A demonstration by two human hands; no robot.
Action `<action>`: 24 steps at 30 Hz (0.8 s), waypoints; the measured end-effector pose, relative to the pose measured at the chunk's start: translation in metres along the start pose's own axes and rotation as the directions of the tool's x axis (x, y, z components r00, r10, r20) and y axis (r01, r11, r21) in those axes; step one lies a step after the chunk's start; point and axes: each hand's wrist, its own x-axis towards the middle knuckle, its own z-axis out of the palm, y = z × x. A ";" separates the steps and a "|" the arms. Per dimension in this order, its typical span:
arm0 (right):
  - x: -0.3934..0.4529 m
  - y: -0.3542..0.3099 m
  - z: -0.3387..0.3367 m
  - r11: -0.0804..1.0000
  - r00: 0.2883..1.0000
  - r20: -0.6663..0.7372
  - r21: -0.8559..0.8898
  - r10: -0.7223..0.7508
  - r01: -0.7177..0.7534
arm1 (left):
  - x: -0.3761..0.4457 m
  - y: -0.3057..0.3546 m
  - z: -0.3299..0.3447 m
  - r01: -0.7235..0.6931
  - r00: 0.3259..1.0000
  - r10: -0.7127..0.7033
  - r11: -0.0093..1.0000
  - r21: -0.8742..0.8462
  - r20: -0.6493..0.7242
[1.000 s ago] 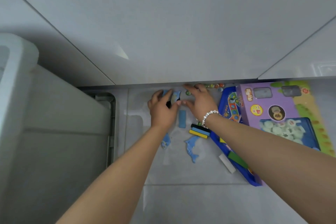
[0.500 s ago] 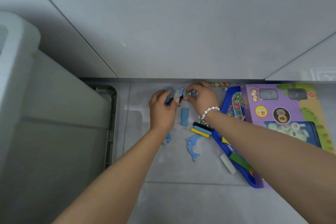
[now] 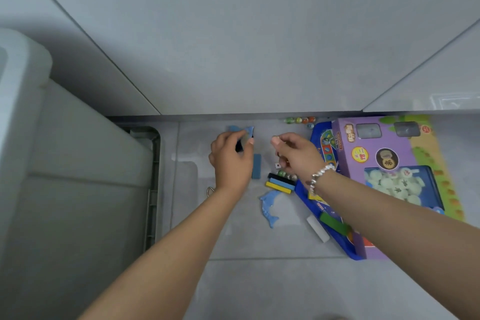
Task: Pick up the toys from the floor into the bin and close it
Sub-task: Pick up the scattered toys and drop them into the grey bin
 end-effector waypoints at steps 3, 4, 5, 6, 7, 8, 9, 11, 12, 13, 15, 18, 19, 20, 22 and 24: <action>-0.019 -0.003 -0.026 0.888 0.961 0.251 0.407 0.117 -0.215 | -0.002 0.006 0.011 -0.047 0.997 0.047 0.999 -0.001 0.068; -0.022 -0.005 -0.035 0.840 0.946 0.297 0.475 0.129 -0.264 | -0.003 0.010 0.016 -0.075 0.991 0.074 0.997 0.000 0.109; -0.026 -0.007 -0.043 0.813 0.938 0.318 0.506 0.136 -0.289 | -0.004 0.013 0.021 -0.106 0.983 0.103 0.994 0.007 0.155; -0.027 -0.008 -0.050 0.804 0.937 0.318 0.516 0.141 -0.296 | -0.005 0.016 0.027 -0.142 0.971 0.136 0.990 0.019 0.199; -0.028 -0.008 -0.056 0.803 0.941 0.306 0.519 0.144 -0.292 | -0.004 0.019 0.033 -0.184 0.956 0.171 0.982 0.035 0.238; -0.028 -0.009 -0.061 0.800 0.946 0.288 0.527 0.149 -0.286 | -0.003 0.022 0.039 -0.234 0.941 0.211 0.971 0.056 0.266; -0.028 -0.009 -0.066 0.793 0.951 0.267 0.540 0.156 -0.282 | 0.000 0.023 0.045 -0.284 0.926 0.251 0.955 0.082 0.282; -0.028 -0.009 -0.074 0.786 0.960 0.227 0.558 0.163 -0.266 | 0.006 0.027 0.056 -0.360 0.906 0.308 0.922 0.143 0.291; -0.028 -0.008 -0.077 0.798 0.965 0.204 0.548 0.165 -0.252 | 0.010 0.030 0.061 -0.392 0.897 0.333 0.904 0.171 0.291; -0.028 -0.007 -0.080 0.819 0.970 0.178 0.523 0.168 -0.238 | 0.013 0.032 0.065 -0.429 0.884 0.365 0.882 0.195 0.292; -0.026 -0.003 -0.082 0.857 0.977 0.129 0.470 0.171 -0.212 | 0.019 0.035 0.072 -0.510 0.847 0.432 0.825 0.244 0.310; -0.023 0.001 -0.082 0.901 0.985 0.061 0.397 0.162 -0.173 | 0.024 0.039 0.080 -0.579 0.799 0.447 0.753 0.314 0.402; -0.021 0.003 -0.082 0.930 0.989 0.037 0.335 0.146 -0.150 | 0.025 0.039 0.083 -0.600 0.783 0.445 0.724 0.341 0.434; -0.020 0.004 -0.081 0.958 0.992 0.014 0.258 0.124 -0.124 | 0.026 0.039 0.085 -0.621 0.767 0.444 0.693 0.366 0.462; -0.019 0.007 -0.080 0.990 0.997 -0.024 0.121 0.076 -0.072 | 0.027 0.038 0.089 -0.651 0.744 0.436 0.643 0.403 0.506; -0.020 0.010 -0.080 0.999 0.999 -0.041 0.018 0.035 -0.034 | 0.029 0.036 0.090 -0.670 0.731 0.430 0.601 0.436 0.530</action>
